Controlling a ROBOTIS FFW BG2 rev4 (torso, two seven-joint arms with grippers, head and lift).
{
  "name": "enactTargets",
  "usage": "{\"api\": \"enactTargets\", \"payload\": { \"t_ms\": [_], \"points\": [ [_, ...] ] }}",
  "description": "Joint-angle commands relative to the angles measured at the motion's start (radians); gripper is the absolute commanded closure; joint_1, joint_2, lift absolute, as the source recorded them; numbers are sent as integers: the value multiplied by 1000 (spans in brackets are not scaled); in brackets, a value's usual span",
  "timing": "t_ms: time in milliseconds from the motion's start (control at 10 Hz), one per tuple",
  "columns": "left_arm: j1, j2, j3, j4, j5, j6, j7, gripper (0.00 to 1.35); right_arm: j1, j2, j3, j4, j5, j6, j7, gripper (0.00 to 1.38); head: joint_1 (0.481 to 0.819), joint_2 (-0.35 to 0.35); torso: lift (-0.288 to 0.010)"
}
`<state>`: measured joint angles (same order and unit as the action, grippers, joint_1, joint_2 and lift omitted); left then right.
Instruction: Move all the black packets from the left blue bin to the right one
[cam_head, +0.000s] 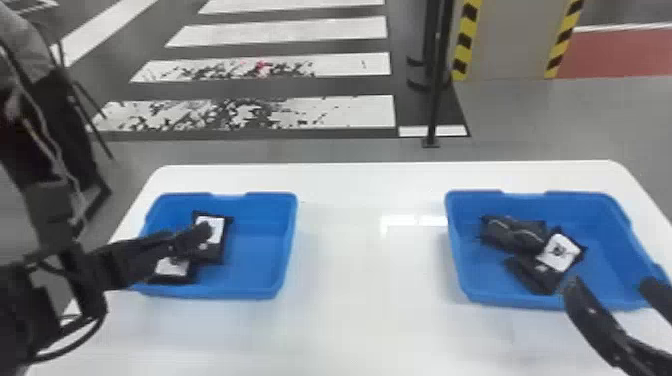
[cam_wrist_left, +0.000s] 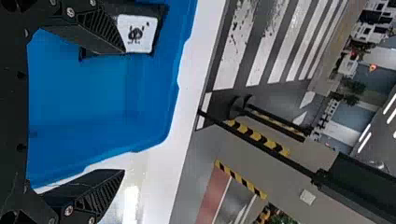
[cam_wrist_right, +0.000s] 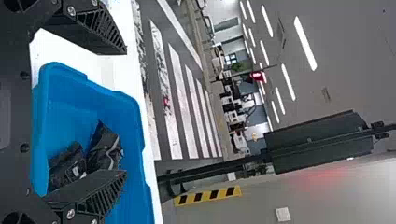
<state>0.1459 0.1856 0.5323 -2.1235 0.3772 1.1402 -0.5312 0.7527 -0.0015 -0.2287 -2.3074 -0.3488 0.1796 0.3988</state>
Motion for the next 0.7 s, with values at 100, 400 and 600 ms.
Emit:
{"api": "enactTargets", "payload": {
  "t_ms": [100, 400, 600],
  "points": [
    [-53, 34, -20, 90, -18, 13, 39, 147, 38, 2, 11, -33, 6, -8, -14, 125, 695, 173, -139],
    [-185, 40, -48, 230, -90, 50, 88, 147, 38, 2, 17, -18, -18, -5, -14, 125, 695, 197, -139],
    [-256, 45, -54, 311, -148, 89, 102, 147, 38, 2, 19, -6, -32, -5, -14, 125, 695, 212, -139]
  ]
}}
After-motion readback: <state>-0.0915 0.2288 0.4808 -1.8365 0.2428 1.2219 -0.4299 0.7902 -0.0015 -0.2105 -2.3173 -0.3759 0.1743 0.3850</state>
